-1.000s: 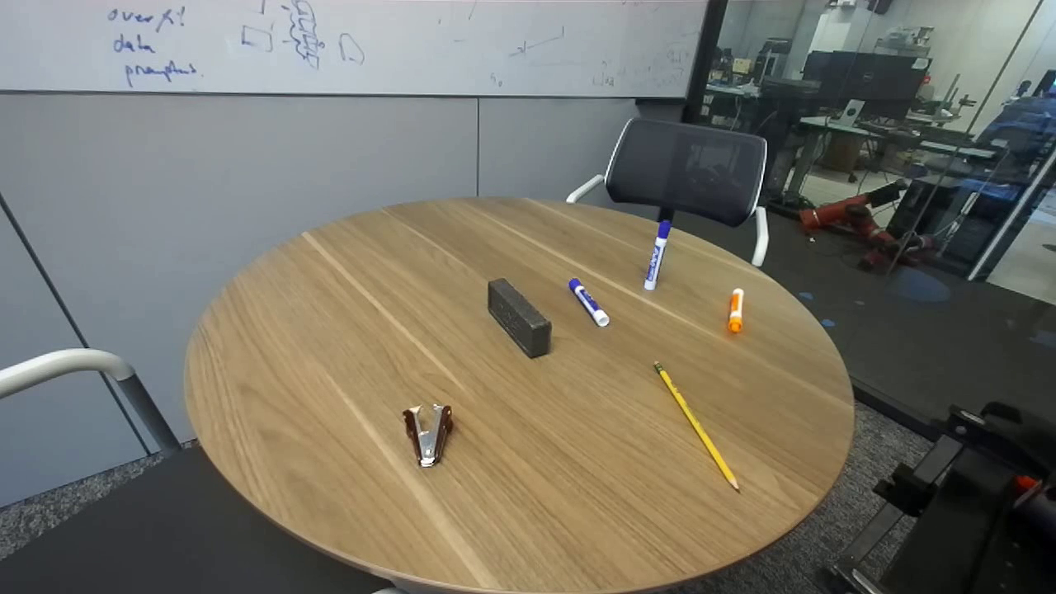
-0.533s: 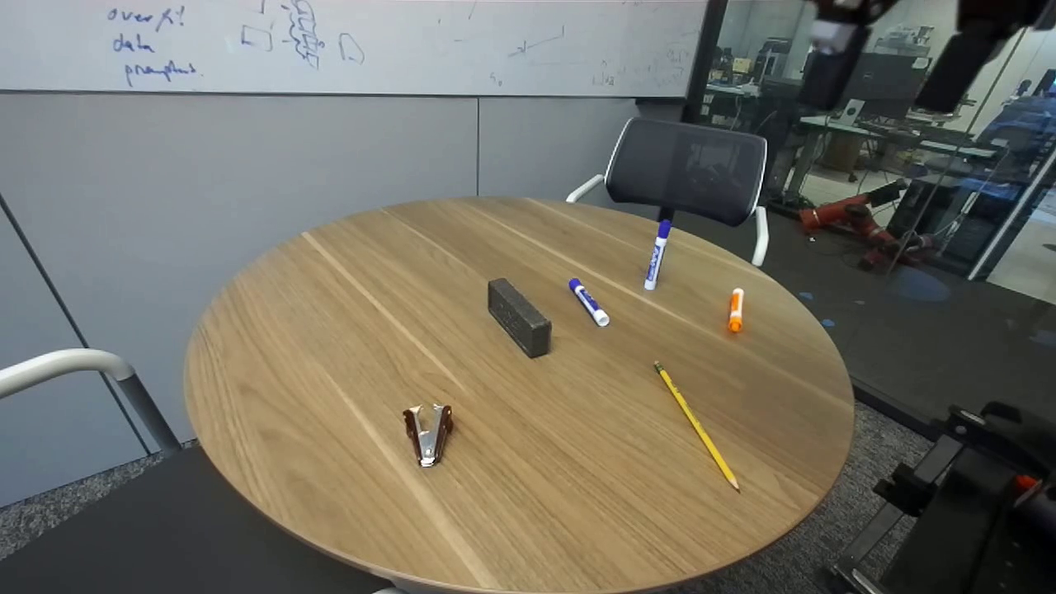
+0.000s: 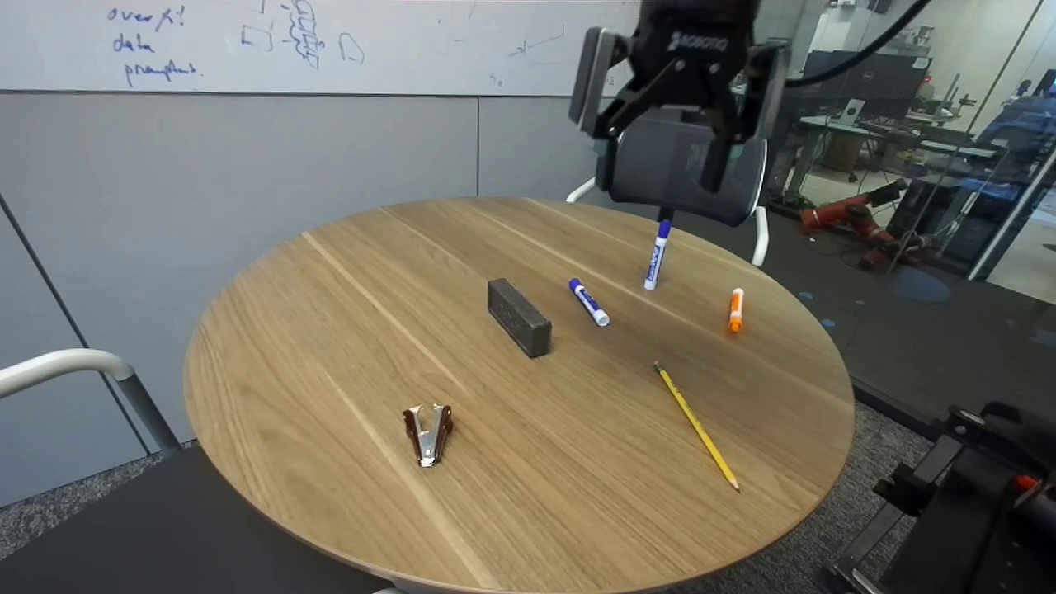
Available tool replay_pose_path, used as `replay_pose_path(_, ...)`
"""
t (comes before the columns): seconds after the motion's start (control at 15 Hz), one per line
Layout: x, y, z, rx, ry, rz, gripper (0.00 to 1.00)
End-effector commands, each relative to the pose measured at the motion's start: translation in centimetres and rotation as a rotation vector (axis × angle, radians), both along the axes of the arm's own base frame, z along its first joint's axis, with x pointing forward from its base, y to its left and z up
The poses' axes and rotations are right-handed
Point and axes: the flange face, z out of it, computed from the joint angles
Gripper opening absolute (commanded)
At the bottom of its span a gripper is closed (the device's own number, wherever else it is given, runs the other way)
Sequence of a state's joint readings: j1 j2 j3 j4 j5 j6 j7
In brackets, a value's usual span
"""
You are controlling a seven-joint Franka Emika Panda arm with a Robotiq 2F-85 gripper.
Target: Move the black block to the left
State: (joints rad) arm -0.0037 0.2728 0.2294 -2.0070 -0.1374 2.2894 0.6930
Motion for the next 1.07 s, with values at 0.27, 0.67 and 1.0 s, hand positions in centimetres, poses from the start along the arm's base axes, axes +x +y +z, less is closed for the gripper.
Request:
replay_pose_path(0.27, 10.9, 2.2, -9.4, 0.006, 0.006, -0.059, 1.0)
replay_pose_path(0.67, 15.5, 2.0, -16.8, 0.005, 0.002, -0.109, 1.0)
replay_pose_path(1.0, 17.5, 2.1, -21.3, 0.015, 0.005, -0.133, 0.75)
